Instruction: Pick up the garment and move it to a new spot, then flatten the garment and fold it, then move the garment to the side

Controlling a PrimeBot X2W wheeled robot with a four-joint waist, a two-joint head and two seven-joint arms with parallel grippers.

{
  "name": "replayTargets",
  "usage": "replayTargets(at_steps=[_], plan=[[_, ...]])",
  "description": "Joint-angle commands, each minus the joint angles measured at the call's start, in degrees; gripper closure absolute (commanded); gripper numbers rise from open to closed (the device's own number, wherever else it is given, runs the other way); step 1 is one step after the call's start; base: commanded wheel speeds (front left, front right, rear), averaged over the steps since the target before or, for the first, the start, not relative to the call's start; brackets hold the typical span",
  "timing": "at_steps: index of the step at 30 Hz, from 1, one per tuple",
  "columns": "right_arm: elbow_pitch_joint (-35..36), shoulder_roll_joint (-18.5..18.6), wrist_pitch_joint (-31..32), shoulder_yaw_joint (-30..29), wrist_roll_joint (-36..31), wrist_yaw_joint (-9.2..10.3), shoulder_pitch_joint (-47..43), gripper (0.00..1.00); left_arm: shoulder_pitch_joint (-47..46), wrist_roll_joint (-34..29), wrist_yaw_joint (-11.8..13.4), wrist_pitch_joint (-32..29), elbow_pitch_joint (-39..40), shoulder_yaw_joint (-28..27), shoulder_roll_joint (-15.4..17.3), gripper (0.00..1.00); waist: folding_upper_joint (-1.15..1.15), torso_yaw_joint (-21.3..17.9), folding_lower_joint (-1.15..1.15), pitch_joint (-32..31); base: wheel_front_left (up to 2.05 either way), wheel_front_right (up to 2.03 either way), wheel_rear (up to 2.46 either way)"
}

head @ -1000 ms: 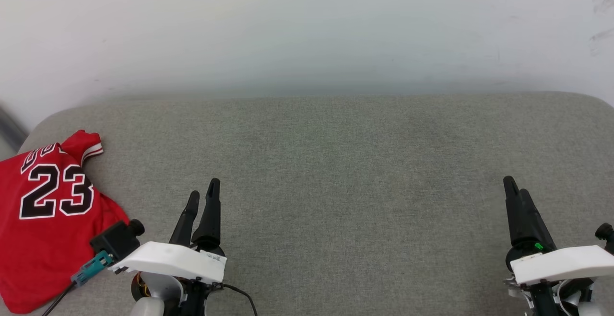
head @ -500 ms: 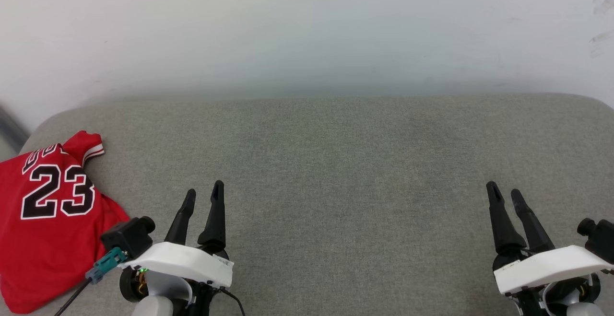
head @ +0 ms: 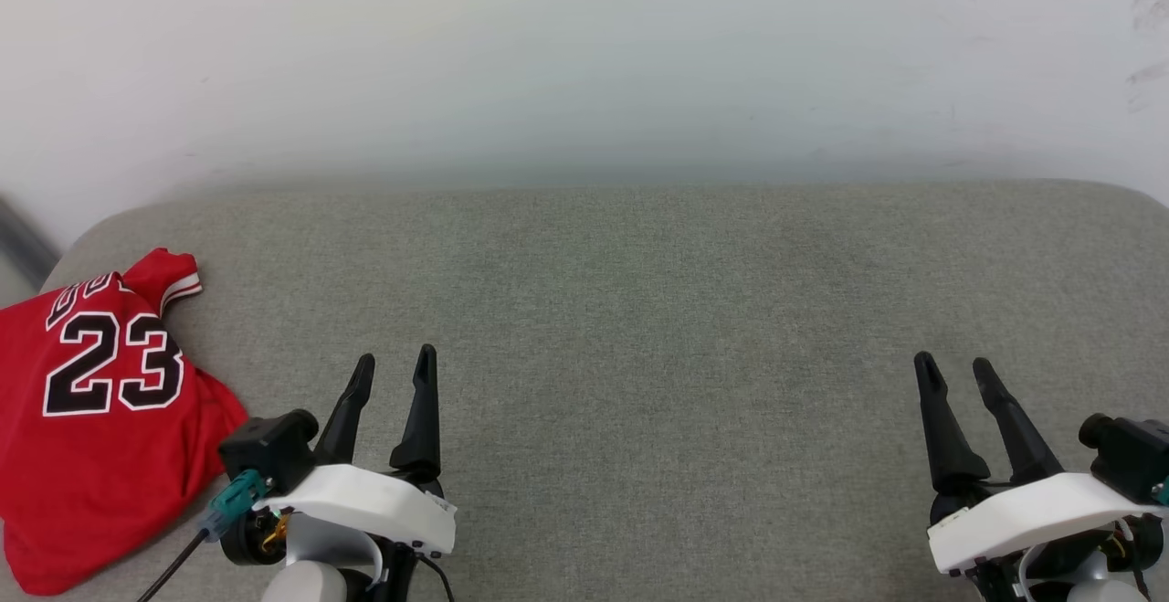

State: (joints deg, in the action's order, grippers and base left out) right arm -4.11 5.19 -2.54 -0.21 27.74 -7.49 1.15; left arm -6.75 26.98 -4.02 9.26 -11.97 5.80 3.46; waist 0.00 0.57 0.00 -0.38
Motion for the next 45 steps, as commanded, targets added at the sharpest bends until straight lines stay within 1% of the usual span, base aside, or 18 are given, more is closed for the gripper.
replayTargets(at_steps=[1,22,37,45], plan=[[0.9,0.2,-0.5,0.2,-1.6,0.0,0.1,0.0,-1.2,-1.5,0.2,0.5,0.3,0.4,0.3,0.0,0.0,0.0,0.0,0.0,0.0,0.0,0.0],[2.3,-0.7,-0.4,-0.9,-13.3,0.0,-1.0,0.0,-1.3,-12.8,1.1,3.2,-0.9,2.2,0.2,0.0,0.0,0.3,0.0,0.0,0.0,0.0,0.0],[2.1,-1.1,-1.2,-1.3,-19.2,0.0,-0.8,0.0,-1.6,-18.3,1.6,4.8,-2.6,2.8,0.0,0.0,0.0,0.3,0.0,-0.2,0.0,0.0,0.0],[1.7,-1.2,-1.7,-1.7,-21.4,0.0,-0.9,0.0,-1.7,-20.3,1.8,5.7,-3.6,3.1,-0.2,0.0,0.0,0.7,0.0,-0.2,0.0,0.0,0.0]])
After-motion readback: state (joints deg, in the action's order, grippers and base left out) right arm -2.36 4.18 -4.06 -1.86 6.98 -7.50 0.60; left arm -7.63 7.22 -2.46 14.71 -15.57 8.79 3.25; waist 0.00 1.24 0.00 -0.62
